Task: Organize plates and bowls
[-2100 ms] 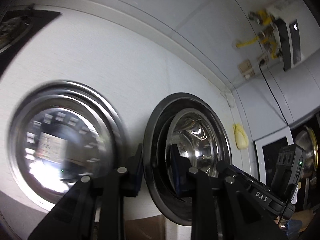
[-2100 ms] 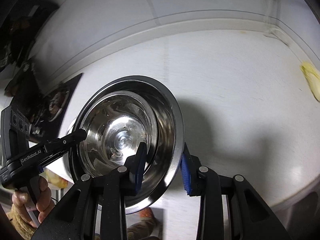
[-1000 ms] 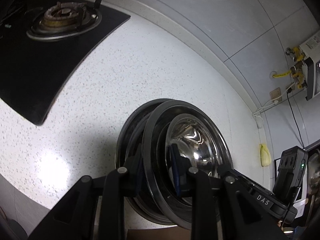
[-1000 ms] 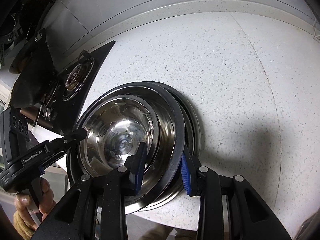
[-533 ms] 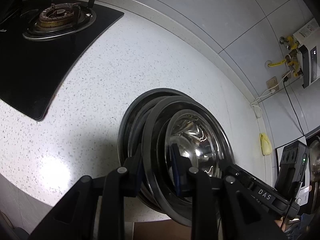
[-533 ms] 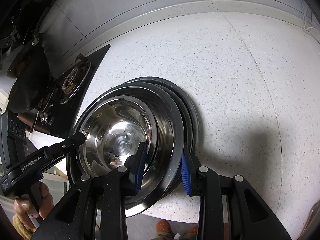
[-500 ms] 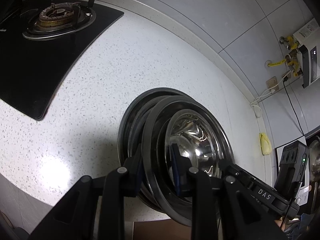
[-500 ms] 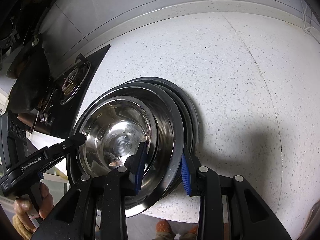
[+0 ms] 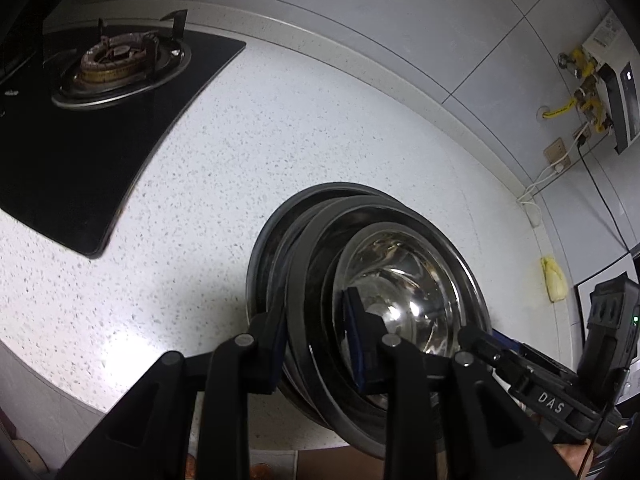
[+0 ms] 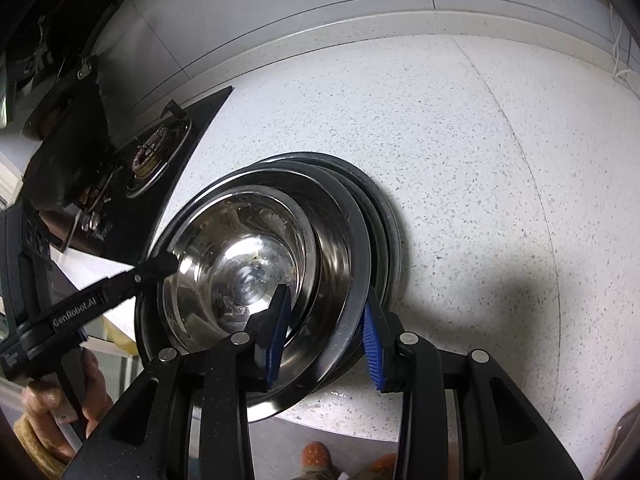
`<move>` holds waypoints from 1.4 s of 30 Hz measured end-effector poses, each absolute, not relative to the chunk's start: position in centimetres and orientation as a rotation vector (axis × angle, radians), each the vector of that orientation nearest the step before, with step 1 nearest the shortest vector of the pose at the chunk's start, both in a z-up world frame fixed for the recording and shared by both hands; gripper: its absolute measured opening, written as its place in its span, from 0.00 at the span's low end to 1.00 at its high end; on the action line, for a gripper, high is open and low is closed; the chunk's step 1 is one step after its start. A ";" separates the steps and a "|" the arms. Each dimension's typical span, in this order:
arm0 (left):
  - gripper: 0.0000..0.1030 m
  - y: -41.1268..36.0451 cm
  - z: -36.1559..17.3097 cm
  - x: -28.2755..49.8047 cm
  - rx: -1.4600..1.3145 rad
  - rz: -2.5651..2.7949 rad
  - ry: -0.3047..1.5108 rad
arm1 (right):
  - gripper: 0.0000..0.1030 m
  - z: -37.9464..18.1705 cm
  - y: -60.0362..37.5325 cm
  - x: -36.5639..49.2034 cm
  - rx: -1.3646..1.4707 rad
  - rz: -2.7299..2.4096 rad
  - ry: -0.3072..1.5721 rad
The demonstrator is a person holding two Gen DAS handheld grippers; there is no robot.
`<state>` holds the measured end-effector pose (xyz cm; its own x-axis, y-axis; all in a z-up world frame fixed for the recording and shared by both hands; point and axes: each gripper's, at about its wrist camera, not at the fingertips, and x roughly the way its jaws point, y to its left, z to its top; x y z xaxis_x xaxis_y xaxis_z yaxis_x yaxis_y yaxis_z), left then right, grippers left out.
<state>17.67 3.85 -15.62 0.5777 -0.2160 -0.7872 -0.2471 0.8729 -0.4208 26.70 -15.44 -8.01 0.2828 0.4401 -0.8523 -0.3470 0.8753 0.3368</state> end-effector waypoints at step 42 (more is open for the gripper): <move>0.41 3.7 0.1 -1.9 -0.220 0.137 0.587 | 0.98 4.8 -24.8 11.2 0.011 0.348 0.737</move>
